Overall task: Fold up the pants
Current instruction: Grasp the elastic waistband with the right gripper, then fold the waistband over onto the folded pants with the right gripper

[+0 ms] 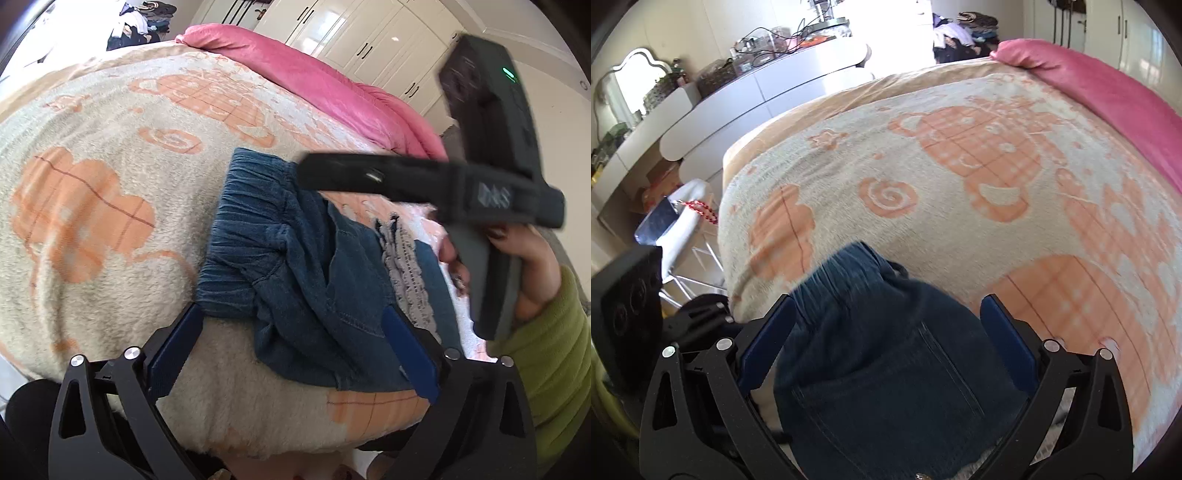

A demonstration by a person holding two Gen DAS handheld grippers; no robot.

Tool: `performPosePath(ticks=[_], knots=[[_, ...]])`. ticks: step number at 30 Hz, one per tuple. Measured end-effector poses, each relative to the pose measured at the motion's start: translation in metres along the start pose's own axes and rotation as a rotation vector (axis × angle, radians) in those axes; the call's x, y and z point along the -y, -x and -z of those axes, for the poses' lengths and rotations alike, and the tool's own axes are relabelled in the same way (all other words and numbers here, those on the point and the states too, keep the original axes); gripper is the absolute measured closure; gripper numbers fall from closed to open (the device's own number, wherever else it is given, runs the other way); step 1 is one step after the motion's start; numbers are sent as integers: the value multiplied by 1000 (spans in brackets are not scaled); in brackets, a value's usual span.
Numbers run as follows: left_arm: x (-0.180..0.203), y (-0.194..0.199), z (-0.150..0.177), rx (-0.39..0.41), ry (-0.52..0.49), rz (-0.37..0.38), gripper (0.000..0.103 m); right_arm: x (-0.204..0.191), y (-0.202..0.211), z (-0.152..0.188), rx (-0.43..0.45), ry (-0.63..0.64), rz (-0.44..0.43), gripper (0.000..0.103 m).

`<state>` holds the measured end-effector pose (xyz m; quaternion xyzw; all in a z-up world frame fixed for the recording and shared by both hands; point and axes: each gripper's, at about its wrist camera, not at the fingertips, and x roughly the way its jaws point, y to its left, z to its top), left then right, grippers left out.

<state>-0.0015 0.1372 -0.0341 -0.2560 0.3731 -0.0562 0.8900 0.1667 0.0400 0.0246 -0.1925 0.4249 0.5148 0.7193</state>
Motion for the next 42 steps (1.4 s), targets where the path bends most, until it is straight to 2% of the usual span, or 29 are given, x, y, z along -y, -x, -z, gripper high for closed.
performPosePath(ticks=[1, 3, 4, 7, 8, 9, 11, 13, 15, 18, 21, 25, 28, 34, 39, 42], knots=[[0, -1, -1, 0, 1, -3, 12, 0, -8, -4, -20, 6, 1, 9], [-1, -3, -1, 3, -1, -9, 32, 2, -21, -9, -61, 17, 5, 9], [-4, -4, -1, 5, 9, -1, 35, 2, -30, -10, -91, 22, -3, 9], [-8, -5, 0, 7, 25, 19, 35, -1, -50, -12, -132, 46, -39, 9], [-8, -5, 0, 8, 23, 20, 35, -2, -54, -12, -137, 49, -48, 12], [-7, -5, 1, 10, 20, 19, 35, -3, -58, -12, -144, 53, -58, 25], [-8, -6, 1, 11, 16, 16, 35, -7, -68, -9, -172, 71, -86, 44], [-9, -7, 2, 7, 20, 16, 35, -9, -69, -6, -158, 81, -94, 47], [-10, -8, 1, 11, 23, 20, 35, -3, -63, -4, -133, 55, -119, 57], [-8, -7, 1, 15, 17, 13, 31, 6, -44, 3, -71, 23, -159, 67], [-2, -7, 0, 24, 11, 13, 27, 15, -21, 12, -9, -26, -222, 69], [13, -8, -3, 12, 22, 69, 27, 24, 17, 26, 73, -72, -276, 69], [34, -12, -4, -2, -6, 101, 27, 39, 43, 37, 126, -108, -295, 69], [83, -26, -7, -21, -98, 140, 27, 73, 84, 69, 196, -171, -282, 66], [117, -40, -4, -61, -161, 195, 26, 104, 114, 107, 276, -266, -282, 50], [137, -55, 4, -127, -187, 272, 21, 126, 131, 139, 313, -339, -227, 46]])
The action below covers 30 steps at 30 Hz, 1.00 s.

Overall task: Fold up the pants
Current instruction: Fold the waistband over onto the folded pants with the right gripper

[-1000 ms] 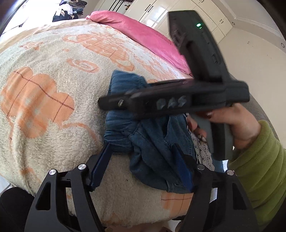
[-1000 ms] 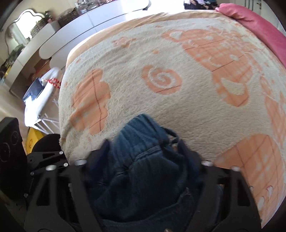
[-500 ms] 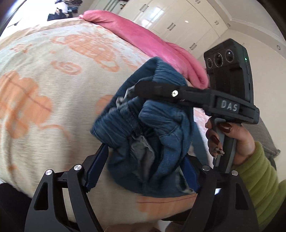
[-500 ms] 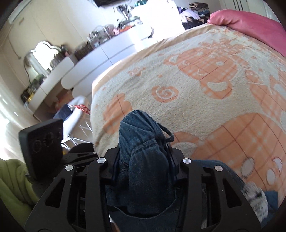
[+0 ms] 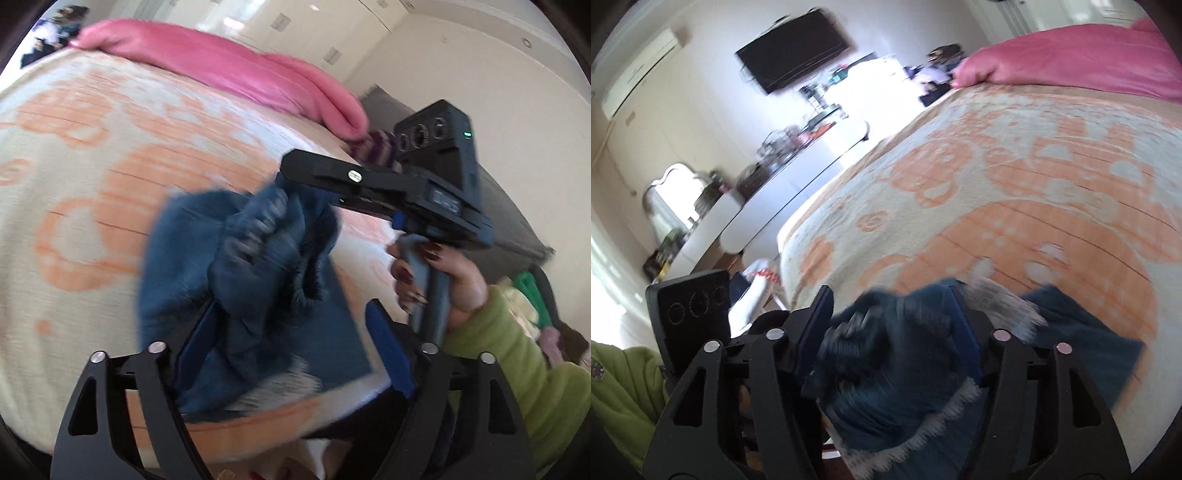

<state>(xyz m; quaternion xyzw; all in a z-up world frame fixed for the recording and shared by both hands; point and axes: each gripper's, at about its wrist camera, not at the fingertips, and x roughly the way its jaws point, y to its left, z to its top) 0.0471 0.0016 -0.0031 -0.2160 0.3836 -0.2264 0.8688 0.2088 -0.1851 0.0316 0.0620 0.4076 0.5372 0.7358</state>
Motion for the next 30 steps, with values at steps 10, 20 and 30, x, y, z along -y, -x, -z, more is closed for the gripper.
performPosePath(ticks=[10, 20, 30], knots=[[21, -42, 4, -91, -87, 12, 13, 25, 14, 55, -60, -43, 202, 42], [24, -36, 1, -64, -141, -101, 14, 29, 10, 58, -97, -10, 204, 62], [15, -45, 3, -67, -123, -93, 51, 50, 14, 58, -74, -29, 250, 67]])
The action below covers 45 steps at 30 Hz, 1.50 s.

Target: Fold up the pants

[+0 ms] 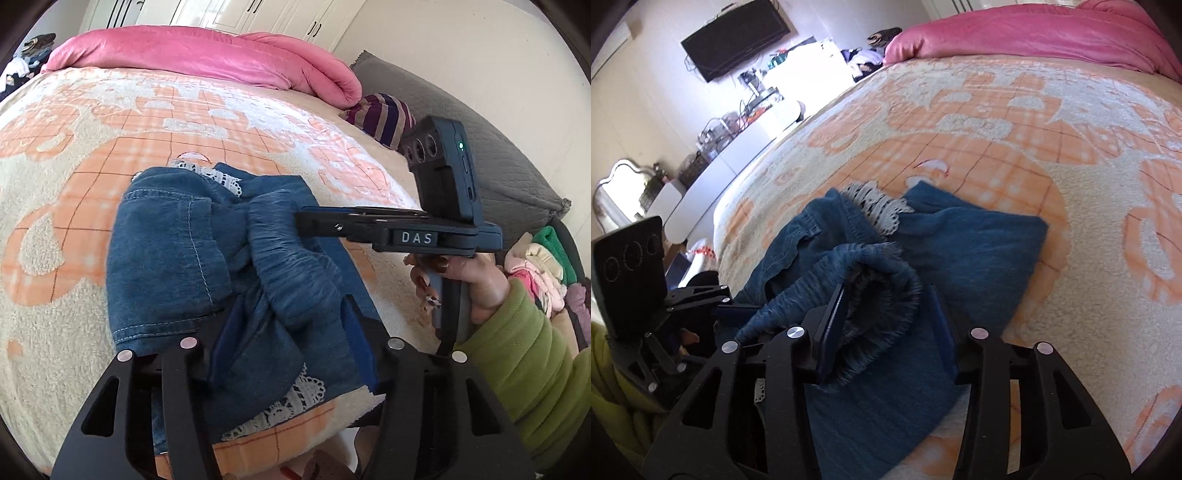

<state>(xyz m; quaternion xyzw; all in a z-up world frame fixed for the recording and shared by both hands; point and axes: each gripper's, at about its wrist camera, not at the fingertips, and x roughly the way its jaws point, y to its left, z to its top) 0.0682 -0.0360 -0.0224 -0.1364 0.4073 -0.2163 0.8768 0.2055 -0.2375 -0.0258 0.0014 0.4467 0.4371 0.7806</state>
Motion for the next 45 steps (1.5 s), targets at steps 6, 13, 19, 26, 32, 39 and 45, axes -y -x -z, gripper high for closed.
performPosePath(ticks=[6, 13, 19, 26, 32, 39, 45], knots=[[6, -3, 0, 8, -18, 4, 59, -11, -14, 1, -26, 45, 9, 101], [36, 8, -6, 46, -96, 55, 64, -11, 19, -11, 67, 65, 69, 101], [34, -20, 11, -54, -92, 30, 61, 11, 5, 9, 21, -45, 96, 93], [27, 19, 12, -8, -68, 48, 37, -5, 52, 15, 171, -39, 140, 63], [5, 53, 6, 62, -53, -101, 29, -28, 73, 32, 239, -16, 151, 33], [-5, 71, 4, 93, -53, -178, 18, -63, 96, 51, 324, 21, 174, 14], [-8, 75, 2, 105, -53, -197, 9, -83, 96, 73, 300, 29, 176, 11]])
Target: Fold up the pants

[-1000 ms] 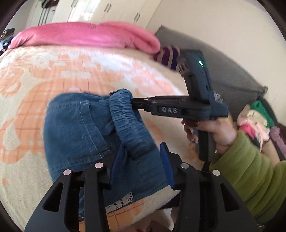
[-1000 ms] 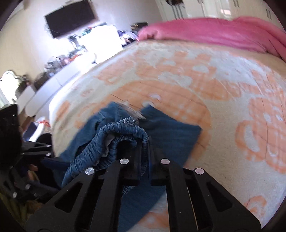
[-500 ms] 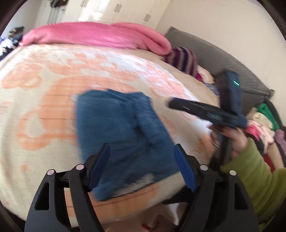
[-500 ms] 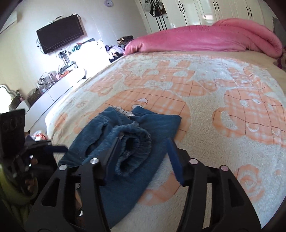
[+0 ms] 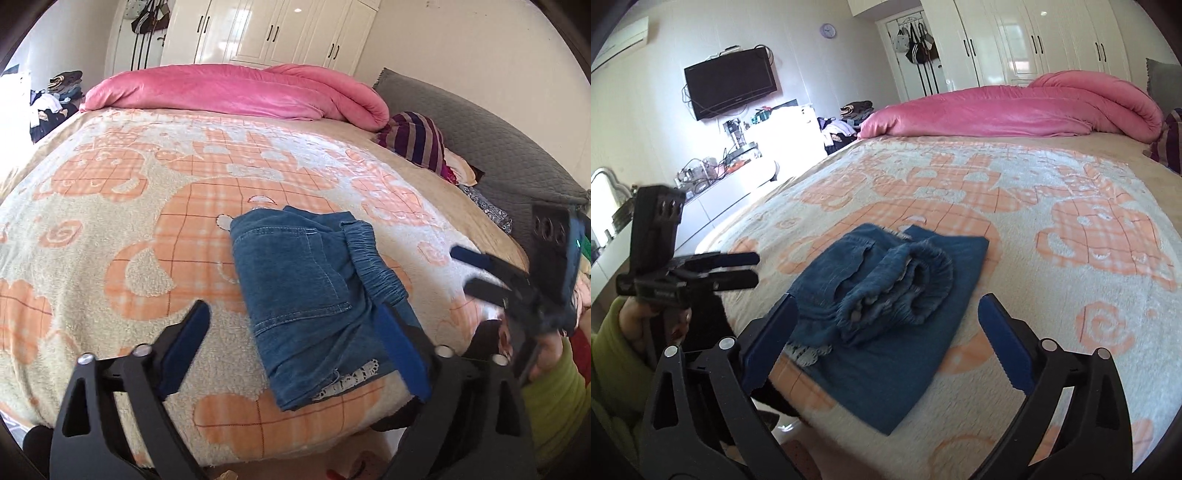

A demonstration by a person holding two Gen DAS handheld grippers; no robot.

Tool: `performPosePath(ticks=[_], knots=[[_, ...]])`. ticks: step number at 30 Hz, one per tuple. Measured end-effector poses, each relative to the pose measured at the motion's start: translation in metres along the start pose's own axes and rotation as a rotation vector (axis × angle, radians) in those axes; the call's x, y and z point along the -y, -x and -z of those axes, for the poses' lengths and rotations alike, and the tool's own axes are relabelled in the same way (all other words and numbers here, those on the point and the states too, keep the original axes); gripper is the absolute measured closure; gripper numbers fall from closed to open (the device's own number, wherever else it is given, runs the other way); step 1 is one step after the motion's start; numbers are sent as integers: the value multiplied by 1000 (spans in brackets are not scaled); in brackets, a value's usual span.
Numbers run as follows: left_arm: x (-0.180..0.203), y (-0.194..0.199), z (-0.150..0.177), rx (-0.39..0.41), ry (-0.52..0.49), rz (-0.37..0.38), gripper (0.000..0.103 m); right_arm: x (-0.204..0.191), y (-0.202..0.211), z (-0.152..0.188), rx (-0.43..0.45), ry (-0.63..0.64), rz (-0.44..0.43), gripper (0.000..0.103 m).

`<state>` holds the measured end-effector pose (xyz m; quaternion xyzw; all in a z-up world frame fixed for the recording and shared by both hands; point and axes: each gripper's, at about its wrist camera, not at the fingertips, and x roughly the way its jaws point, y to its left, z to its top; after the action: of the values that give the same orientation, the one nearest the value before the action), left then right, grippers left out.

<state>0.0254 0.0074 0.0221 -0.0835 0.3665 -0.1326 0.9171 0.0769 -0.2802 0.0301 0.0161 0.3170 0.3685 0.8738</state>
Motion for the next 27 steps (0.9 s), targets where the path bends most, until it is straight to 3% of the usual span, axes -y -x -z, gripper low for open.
performPosePath(ticks=[6, 7, 9, 12, 16, 20, 22, 23, 24, 27], knots=[[-10, -6, -1, -4, 33, -20, 8, -30, -4, 12, -33, 95, -32, 12], [-13, -9, -1, -12, 46, -22, 8, -36, -8, 13, -46, 116, -41, 16], [-18, -13, 0, -22, 63, -24, 8, -45, -15, 11, -71, 137, -85, 39], [-30, -19, 2, -36, 97, -42, 8, -66, -32, 9, -113, 211, -124, 56], [-38, -30, -7, -43, 110, -42, 8, -95, -56, 11, -175, 357, -125, 62], [-38, -50, -20, -62, 99, -26, 9, -103, -78, 18, -227, 465, -62, 62], [-36, -66, -24, -91, 95, -31, 9, -103, -86, 23, -256, 474, -56, 75], [-35, -73, -25, -99, 91, -34, 9, -104, -86, 25, -264, 473, -85, 90], [-34, -78, -25, -105, 86, -41, 9, -106, -84, 28, -269, 470, -110, 95], [-35, -90, -24, -123, 70, -70, 9, -115, -78, 37, -287, 494, -139, 97]])
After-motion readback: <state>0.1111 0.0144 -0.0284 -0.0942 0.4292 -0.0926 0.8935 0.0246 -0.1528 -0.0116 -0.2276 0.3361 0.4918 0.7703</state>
